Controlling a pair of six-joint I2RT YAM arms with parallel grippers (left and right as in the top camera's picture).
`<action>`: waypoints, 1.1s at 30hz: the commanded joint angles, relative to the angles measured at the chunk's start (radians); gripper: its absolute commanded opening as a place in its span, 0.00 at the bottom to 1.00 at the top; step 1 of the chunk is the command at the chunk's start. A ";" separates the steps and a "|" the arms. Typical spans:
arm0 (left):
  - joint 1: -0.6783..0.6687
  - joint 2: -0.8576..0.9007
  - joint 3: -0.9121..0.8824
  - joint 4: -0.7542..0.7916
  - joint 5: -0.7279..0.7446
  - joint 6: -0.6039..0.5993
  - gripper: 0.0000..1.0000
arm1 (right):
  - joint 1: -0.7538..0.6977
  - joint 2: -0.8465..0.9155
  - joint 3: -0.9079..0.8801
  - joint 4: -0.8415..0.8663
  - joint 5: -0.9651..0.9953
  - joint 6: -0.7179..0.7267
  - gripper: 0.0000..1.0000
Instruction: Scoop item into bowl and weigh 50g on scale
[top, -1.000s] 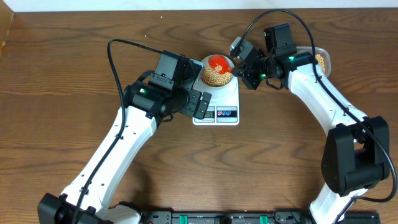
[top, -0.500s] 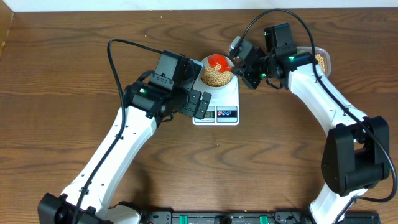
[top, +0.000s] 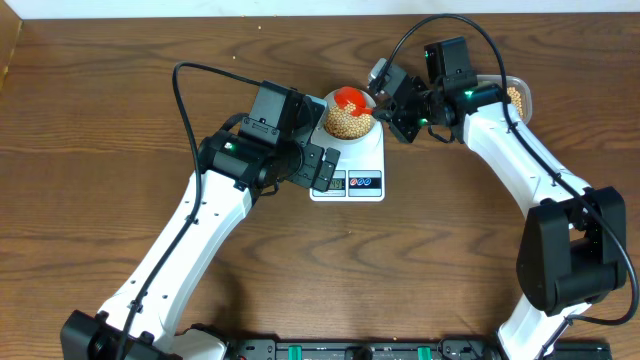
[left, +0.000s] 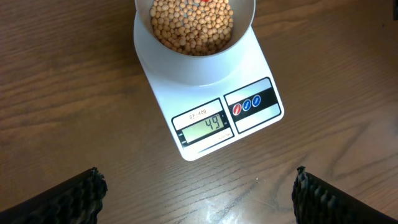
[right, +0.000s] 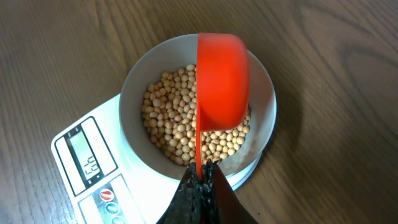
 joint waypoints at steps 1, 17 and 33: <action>0.004 -0.004 -0.010 0.000 -0.013 0.000 0.98 | 0.008 -0.032 0.018 0.005 -0.010 -0.016 0.01; 0.004 -0.004 -0.010 0.000 -0.013 0.000 0.98 | 0.008 -0.032 0.018 0.023 -0.010 -0.039 0.01; 0.004 -0.004 -0.010 0.000 -0.013 0.000 0.98 | -0.030 -0.032 0.018 -0.002 -0.286 0.314 0.01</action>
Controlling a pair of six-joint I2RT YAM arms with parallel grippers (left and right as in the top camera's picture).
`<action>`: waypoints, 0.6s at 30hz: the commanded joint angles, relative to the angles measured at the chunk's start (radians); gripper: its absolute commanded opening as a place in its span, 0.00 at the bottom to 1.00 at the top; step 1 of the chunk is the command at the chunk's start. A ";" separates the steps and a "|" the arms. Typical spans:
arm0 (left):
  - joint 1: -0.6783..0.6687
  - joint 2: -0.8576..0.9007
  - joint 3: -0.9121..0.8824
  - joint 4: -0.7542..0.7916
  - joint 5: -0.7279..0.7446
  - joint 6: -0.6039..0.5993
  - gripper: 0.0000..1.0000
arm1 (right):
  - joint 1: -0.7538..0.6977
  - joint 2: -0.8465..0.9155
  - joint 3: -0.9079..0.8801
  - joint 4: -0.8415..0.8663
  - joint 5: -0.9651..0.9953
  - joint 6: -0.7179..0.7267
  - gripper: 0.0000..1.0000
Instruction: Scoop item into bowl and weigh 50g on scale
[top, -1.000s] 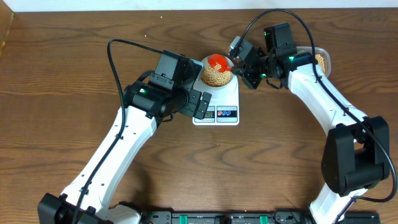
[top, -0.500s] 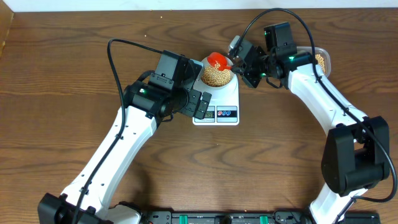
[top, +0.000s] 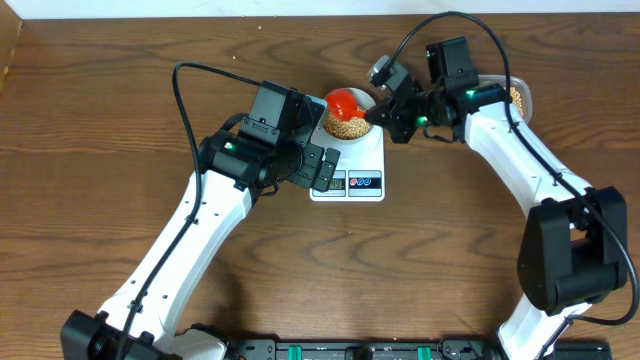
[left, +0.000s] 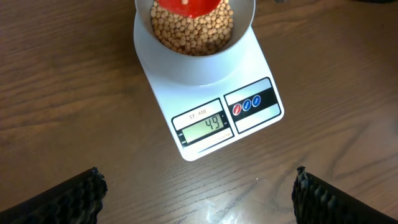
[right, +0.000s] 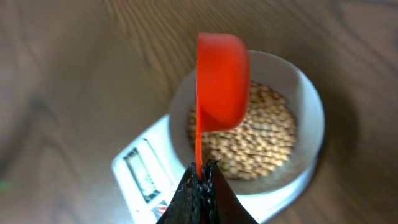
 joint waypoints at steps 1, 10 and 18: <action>0.004 -0.004 -0.010 0.000 -0.013 0.000 0.98 | -0.028 -0.032 0.018 0.004 -0.138 0.145 0.01; 0.004 -0.004 -0.010 0.000 -0.013 0.000 0.98 | -0.068 -0.032 0.018 0.003 -0.163 0.198 0.01; 0.004 -0.004 -0.010 0.000 -0.013 0.000 0.98 | -0.080 -0.032 0.018 0.010 -0.152 0.197 0.01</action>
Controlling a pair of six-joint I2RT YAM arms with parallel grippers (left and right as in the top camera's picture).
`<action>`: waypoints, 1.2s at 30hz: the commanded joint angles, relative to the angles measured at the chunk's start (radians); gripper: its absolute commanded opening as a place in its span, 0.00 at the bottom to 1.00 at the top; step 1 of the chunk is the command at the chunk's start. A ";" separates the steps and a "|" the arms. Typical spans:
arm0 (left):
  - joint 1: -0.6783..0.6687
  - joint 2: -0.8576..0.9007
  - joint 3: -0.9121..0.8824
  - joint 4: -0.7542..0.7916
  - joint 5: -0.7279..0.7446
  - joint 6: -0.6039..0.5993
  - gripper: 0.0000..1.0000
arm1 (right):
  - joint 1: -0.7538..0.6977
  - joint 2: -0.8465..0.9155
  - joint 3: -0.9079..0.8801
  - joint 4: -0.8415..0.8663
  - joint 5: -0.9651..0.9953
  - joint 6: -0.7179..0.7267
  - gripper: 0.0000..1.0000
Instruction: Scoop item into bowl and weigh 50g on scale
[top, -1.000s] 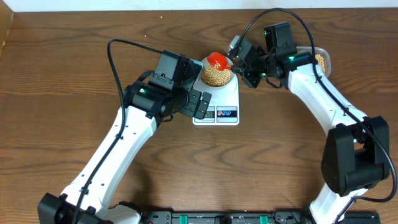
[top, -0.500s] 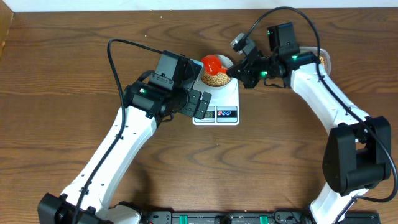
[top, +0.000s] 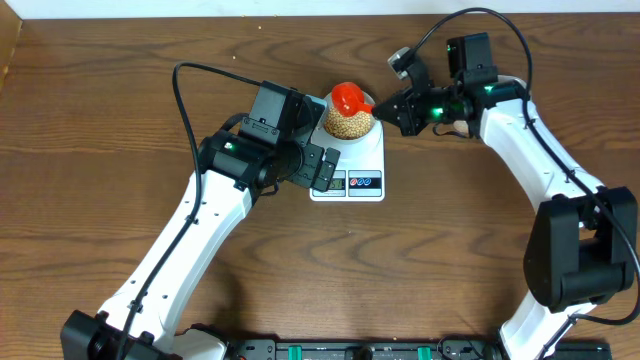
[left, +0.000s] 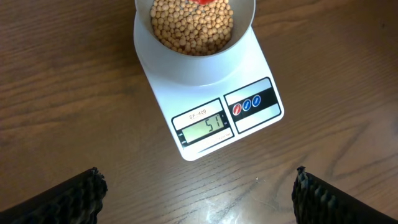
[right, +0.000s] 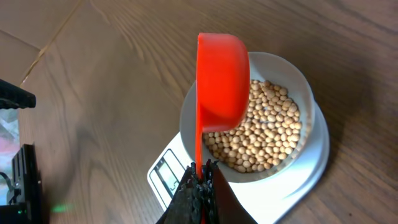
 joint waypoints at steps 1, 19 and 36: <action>0.004 -0.004 -0.010 0.000 -0.013 0.000 0.98 | -0.010 -0.032 0.018 0.005 -0.009 0.010 0.01; 0.004 -0.004 -0.010 0.000 -0.013 0.000 0.98 | 0.068 -0.023 0.017 0.003 0.235 -0.028 0.01; 0.004 -0.004 -0.010 0.000 -0.013 0.000 0.98 | 0.121 0.032 0.016 -0.003 0.348 -0.054 0.01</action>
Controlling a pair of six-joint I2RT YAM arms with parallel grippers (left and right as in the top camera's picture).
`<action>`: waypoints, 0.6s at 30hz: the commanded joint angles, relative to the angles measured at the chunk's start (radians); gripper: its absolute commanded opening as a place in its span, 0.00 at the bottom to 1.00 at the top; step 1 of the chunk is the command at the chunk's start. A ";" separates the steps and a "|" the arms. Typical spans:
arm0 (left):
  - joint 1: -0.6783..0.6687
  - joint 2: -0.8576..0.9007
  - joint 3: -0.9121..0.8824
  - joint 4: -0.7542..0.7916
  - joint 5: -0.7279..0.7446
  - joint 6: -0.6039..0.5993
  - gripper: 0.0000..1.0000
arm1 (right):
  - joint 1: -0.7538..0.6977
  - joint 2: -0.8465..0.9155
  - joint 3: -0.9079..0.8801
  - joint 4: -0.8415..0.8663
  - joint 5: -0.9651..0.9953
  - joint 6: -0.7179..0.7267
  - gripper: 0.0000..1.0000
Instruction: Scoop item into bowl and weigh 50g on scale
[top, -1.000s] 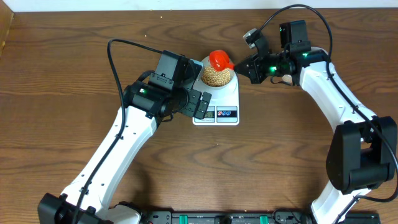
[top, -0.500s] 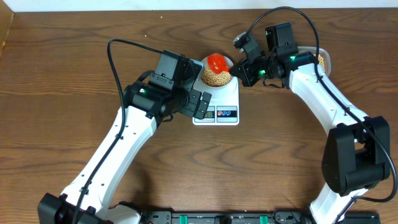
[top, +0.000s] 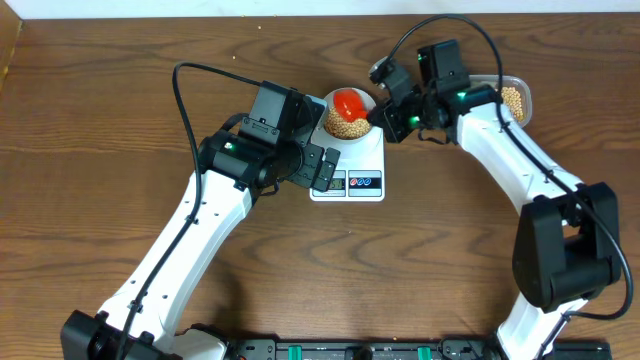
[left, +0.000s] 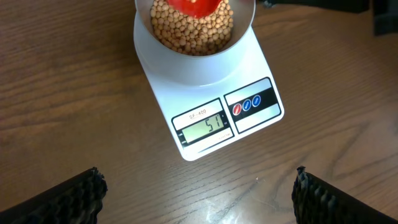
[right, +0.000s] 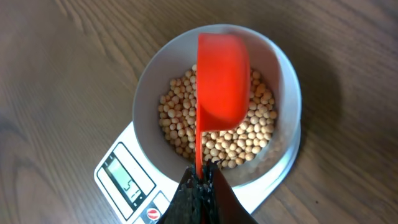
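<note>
A white bowl (right: 283, 74) of pale beans (right: 180, 118) stands on the white scale (left: 249, 68); its display (left: 205, 127) reads 51. My right gripper (right: 200, 177) is shut on the handle of an orange scoop (right: 222, 78), held on its side over the bowl; in the overhead view the scoop (top: 350, 101) sits above the beans. My left gripper (left: 196, 193) is open, low over the bare wood in front of the scale, nothing between its fingers (left: 62, 199).
A clear tub of beans (top: 514, 97) lies at the back right, behind my right arm. The table's far edge runs just beyond the scale and tub.
My right gripper has come back over the bowl's middle with the scoop, which was at the bowl's far rim. The display still reads 51. The left arm has not moved.
The scoop was held on its side over the bowl with the display at 49. It stayed over the bowl at 49, then lay toward the far rim with the reading at 51. Now it is over the middle again, still 51.
</note>
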 joint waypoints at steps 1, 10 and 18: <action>0.004 -0.004 -0.010 0.001 -0.013 0.000 0.98 | 0.022 0.013 0.016 -0.005 0.071 -0.017 0.01; 0.004 -0.004 -0.010 0.000 -0.013 0.000 0.98 | 0.049 0.036 0.016 -0.011 0.081 -0.036 0.01; 0.004 -0.004 -0.010 0.000 -0.013 0.000 0.98 | 0.058 0.038 0.016 -0.012 0.038 -0.034 0.01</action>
